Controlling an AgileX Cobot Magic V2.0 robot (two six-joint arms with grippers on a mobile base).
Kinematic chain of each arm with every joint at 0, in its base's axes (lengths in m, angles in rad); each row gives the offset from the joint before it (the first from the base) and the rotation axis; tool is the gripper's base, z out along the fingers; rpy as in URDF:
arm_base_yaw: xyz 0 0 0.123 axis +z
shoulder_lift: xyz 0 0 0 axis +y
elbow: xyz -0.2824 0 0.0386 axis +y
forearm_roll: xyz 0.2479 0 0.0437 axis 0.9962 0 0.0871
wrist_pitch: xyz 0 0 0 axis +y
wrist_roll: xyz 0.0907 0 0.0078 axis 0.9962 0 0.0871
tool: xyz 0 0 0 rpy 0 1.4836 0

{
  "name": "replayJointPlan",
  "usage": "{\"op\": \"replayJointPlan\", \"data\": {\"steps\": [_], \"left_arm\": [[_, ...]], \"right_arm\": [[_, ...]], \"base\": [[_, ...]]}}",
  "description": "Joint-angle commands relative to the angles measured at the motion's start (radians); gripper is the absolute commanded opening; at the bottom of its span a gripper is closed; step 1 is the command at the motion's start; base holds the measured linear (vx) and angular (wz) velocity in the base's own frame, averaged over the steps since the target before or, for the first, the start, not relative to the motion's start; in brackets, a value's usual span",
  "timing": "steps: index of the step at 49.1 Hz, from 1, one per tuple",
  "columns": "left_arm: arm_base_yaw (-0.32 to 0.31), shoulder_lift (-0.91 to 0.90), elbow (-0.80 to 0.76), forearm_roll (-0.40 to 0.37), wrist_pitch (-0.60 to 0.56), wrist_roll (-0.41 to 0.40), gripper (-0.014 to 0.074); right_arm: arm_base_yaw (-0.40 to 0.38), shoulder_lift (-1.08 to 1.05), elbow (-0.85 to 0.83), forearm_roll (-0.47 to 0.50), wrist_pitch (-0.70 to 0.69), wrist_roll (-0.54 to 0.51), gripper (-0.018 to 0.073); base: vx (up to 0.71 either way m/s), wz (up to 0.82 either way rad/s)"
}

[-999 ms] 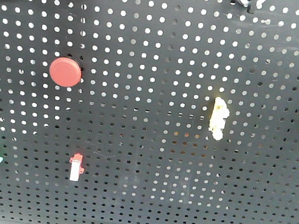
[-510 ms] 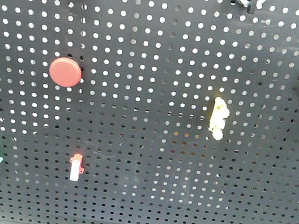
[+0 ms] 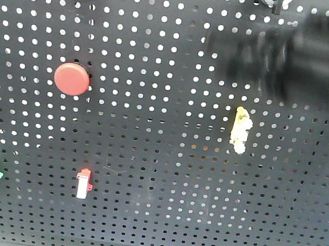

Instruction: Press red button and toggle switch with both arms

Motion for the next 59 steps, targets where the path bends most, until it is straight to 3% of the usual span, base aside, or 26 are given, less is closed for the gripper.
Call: {"op": "replayJointPlan", "data": {"steps": [1,14,22,59], "left_arm": [[0.001,0.002,-0.026,0.008,-0.069,-0.011,0.0002],[0.001,0.002,-0.026,0.009,-0.069,-0.011,0.0002],[0.001,0.002,-0.026,0.011,-0.069,-0.011,0.0002],[0.001,0.002,-0.026,0.015,-0.071,-0.011,0.0002]], "right_arm": [[-0.002,-0.009,-0.066,-0.062,-0.081,0.071,-0.0003],[-0.002,-0.003,-0.080,-0.285,-0.078,0.256,-0.0003],[-0.002,-0.003,-0.080,-0.362,-0.085,0.332,-0.0003],[0.002,0.009,-0.081,-0.313,-0.111,0.380,-0.0003]], "base": [[0.00,0.00],[0.00,0.00],[0.00,0.00],[0.00,0.00]]}}
